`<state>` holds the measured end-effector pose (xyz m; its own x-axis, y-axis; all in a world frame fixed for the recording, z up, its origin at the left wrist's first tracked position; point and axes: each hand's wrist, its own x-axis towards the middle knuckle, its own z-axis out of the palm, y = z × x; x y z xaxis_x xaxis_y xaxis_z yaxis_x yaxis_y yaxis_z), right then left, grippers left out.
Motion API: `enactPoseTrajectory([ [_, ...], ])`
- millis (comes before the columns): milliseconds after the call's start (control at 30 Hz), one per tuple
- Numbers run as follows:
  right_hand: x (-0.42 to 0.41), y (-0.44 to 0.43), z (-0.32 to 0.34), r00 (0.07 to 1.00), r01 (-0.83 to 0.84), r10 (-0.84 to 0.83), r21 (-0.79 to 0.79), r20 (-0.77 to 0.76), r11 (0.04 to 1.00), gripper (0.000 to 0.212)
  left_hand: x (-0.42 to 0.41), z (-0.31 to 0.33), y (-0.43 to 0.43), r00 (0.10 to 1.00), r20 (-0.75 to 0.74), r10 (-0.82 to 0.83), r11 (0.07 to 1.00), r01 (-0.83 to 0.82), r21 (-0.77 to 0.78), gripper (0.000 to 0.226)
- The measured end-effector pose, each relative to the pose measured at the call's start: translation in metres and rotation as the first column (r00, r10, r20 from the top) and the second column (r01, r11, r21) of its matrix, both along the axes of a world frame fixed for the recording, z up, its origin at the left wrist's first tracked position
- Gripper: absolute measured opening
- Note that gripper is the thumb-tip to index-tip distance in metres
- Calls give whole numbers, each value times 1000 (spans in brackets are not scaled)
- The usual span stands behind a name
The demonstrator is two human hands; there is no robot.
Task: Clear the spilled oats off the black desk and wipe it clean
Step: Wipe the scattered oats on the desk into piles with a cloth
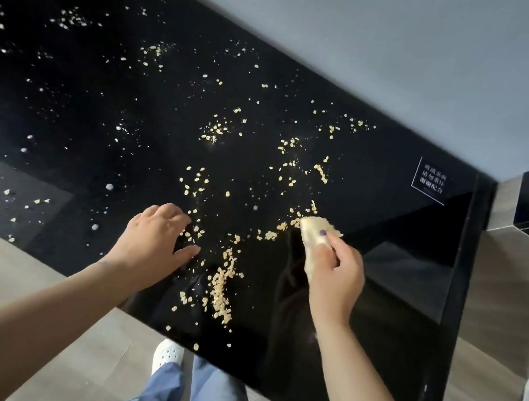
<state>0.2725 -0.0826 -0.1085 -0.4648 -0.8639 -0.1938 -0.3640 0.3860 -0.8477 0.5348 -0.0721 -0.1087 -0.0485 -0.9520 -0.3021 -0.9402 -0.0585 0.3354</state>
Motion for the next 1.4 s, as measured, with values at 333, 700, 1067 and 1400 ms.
enactPoseTrajectory([
  [333,-10,-70,-42,975,-31,37,28,-220,999,29,-36,-5,-39,1000,-13,-16,1000,16,9,72],
  [700,14,-47,-20,952,-306,306,-45,-7,951,21,-34,-9,-69,999,43,22,999,-24,47,76],
  [1067,-64,-164,-33,978,-20,21,5,-207,1000,29,-59,-15,-88,999,35,-10,999,9,42,77],
  [1400,9,-117,-43,883,-459,458,24,-101,888,27,-59,-18,-103,996,71,45,997,-50,64,78],
])
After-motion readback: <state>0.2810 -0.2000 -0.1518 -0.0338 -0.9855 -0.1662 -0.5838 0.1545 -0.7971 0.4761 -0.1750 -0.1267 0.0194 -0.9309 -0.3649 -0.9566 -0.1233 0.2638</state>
